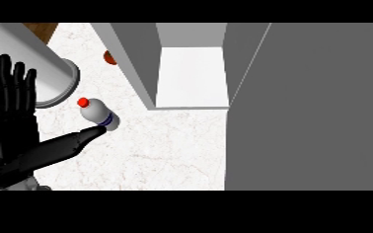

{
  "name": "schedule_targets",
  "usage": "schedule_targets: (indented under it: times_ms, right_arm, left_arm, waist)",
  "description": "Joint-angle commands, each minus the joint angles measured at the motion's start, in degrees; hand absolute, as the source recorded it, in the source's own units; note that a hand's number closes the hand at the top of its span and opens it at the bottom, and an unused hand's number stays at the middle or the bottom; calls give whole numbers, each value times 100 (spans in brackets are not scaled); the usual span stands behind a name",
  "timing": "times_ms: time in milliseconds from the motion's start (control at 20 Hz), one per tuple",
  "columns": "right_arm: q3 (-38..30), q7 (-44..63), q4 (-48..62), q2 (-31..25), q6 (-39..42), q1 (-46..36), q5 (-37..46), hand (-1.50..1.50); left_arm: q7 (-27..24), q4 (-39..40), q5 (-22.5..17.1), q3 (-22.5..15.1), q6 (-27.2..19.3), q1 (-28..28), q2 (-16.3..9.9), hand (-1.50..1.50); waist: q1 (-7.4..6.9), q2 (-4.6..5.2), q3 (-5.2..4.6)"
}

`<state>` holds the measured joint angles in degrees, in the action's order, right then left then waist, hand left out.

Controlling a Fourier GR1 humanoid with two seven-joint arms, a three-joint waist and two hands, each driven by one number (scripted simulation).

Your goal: Pick up the bottled water, place it into the cabinet and close the cabinet

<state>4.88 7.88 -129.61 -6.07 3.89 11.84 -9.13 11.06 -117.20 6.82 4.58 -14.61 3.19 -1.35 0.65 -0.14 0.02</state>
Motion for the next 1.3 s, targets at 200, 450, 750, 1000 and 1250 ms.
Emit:
schedule_targets:
  times_ms: [200, 450, 750, 1000, 1250]
  right_arm:
    - [326, 888, -1185, 24, -30, 770, -155, -150]
    - [427, 258, -1388, 121, 375, 1776, -172, -150]
    - [641, -112, -1727, 136, 652, 2560, -205, -150]
    - [174, -128, -1842, -80, 759, 2689, -603, -150]
    - [778, -406, -1781, 110, 695, 3051, 35, -150]
  left_arm:
    - [1045, -424, 947, -1152, -1206, -103, 132, -150]
    - [1066, -416, 999, -955, -1076, -340, 78, -150]
    - [877, -95, 967, -1030, -1363, -547, 134, -150]
    - [655, 459, 972, -934, -1802, -229, 134, -150]
    - [-564, 1020, 256, -362, -1678, -830, 70, -150]
  waist:
    - [-36, 3, 0]
    - [-19, 0, 0]
    - [6, -2, -4]
    - [24, 6, -3]
    - [27, 0, -10]
